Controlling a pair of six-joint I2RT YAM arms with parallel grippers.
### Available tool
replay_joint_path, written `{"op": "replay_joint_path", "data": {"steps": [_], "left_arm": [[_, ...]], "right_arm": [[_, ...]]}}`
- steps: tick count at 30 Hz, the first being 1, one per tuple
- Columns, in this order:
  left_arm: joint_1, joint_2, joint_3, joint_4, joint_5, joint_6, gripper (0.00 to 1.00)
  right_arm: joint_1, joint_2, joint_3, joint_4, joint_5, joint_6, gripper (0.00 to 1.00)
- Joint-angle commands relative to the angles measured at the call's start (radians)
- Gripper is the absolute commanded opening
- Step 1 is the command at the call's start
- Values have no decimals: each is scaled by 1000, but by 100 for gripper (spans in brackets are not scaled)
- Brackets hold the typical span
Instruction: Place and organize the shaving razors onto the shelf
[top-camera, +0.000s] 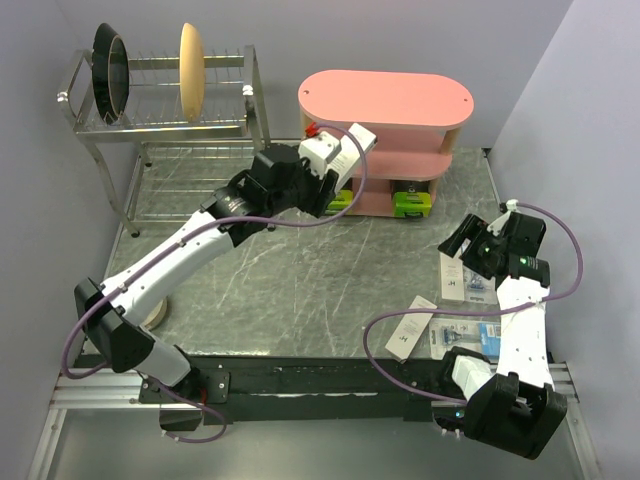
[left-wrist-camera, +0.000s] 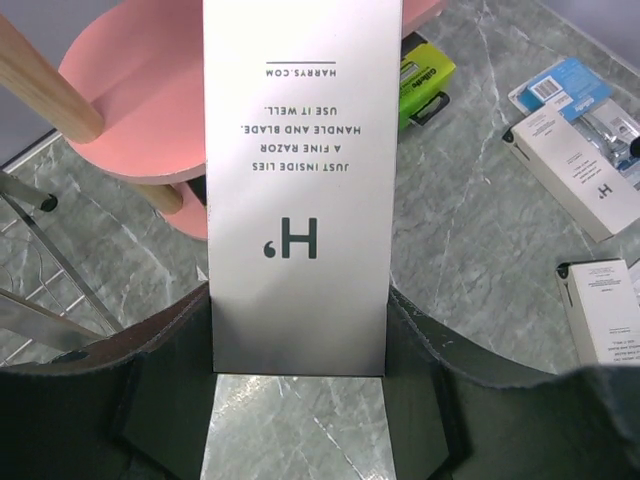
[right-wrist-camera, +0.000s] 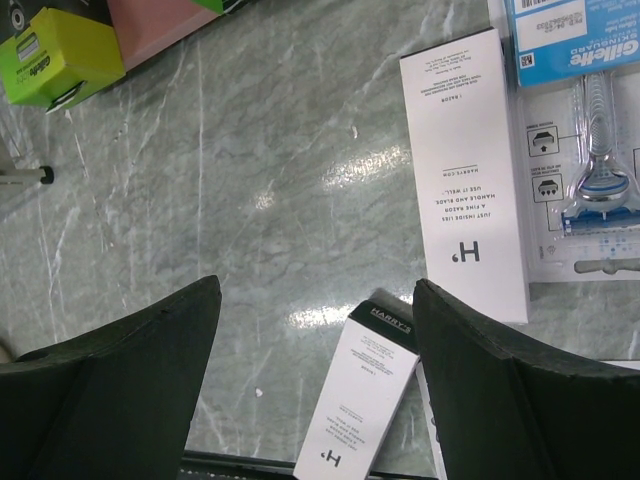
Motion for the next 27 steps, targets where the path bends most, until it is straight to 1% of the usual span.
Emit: {"op": "replay_joint_path", "data": {"steps": [1,5,7,9,14,15,16,18,23,27], "left_arm": [[-3,14,144,71,-35,-22,28],[-1,93,280,135,-218,-11,32],[0,136,359,163,-247,0,34],[2,167,432,178,-280,0,39],[13,293,540,218,-326,0,46],[20,316,589,218,-332,0,46],[26,360,615,218,-335,-9,46],[28,396,665,232,-333,-2,45],[46,471,715,253,-350,0,40],[60,491,730,266,-376,-19,41]], "right_arm": [[-7,-10,-2,32,-6,-6,84],[-8,-14,-8,36,-8,-2,84],[-10,-19,-15,36,-8,3,84],[-10,-22,-21,36,-6,4,84],[-14,-30,-33,45,-9,13,84],[-14,-31,-34,48,-11,17,84],[-16,-33,-34,50,-14,20,84],[-17,-36,-35,52,-14,21,84],[-23,-48,-33,38,-11,13,84],[-27,-63,-44,30,-8,12,84]]}}
